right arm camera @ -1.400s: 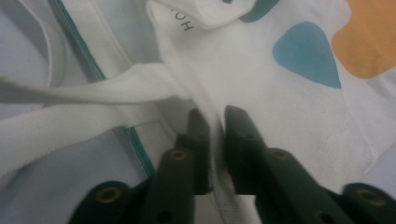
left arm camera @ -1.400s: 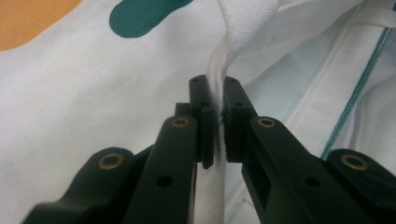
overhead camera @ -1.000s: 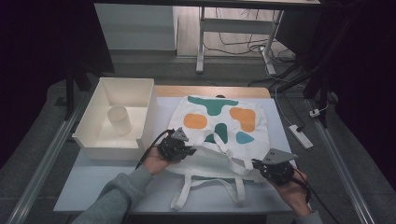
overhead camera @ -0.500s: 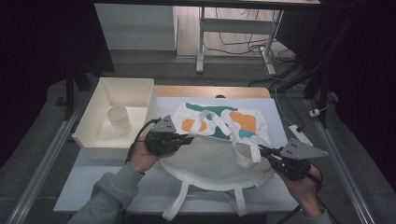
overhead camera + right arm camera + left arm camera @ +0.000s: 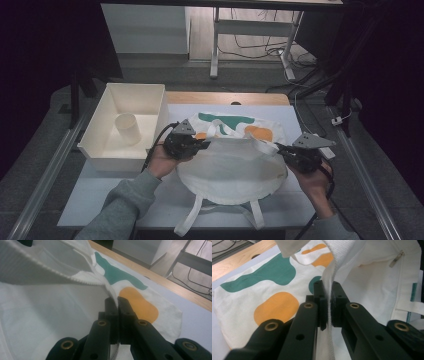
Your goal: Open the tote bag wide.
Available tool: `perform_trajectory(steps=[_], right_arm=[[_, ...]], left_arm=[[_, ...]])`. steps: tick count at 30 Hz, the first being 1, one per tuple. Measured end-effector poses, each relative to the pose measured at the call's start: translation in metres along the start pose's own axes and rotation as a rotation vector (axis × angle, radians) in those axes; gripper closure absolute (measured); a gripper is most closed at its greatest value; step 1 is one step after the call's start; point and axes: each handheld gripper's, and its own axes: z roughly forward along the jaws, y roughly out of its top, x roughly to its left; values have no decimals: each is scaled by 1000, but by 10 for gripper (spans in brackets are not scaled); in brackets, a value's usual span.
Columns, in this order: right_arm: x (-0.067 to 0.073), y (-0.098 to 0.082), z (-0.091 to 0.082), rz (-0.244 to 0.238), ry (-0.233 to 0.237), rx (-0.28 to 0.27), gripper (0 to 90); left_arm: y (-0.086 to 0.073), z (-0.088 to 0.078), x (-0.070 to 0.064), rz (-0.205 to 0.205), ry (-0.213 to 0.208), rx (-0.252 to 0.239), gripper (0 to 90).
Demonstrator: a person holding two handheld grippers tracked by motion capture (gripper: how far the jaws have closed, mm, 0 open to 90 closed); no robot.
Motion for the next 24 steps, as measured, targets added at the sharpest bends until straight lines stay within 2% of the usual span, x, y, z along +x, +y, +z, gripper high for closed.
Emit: perform_trajectory(steps=[3,7,24], right_arm=[[-2,0,3,2,-10,5,877],[-6,-1,10,8,-18,15,877],[-29,-23,46,96,-35,114,877]], left_arm=[[1,3,2,3,13,0,852],[1,10,6,-14,18,5,852],[-3,47,16,-22,47,74,851]])
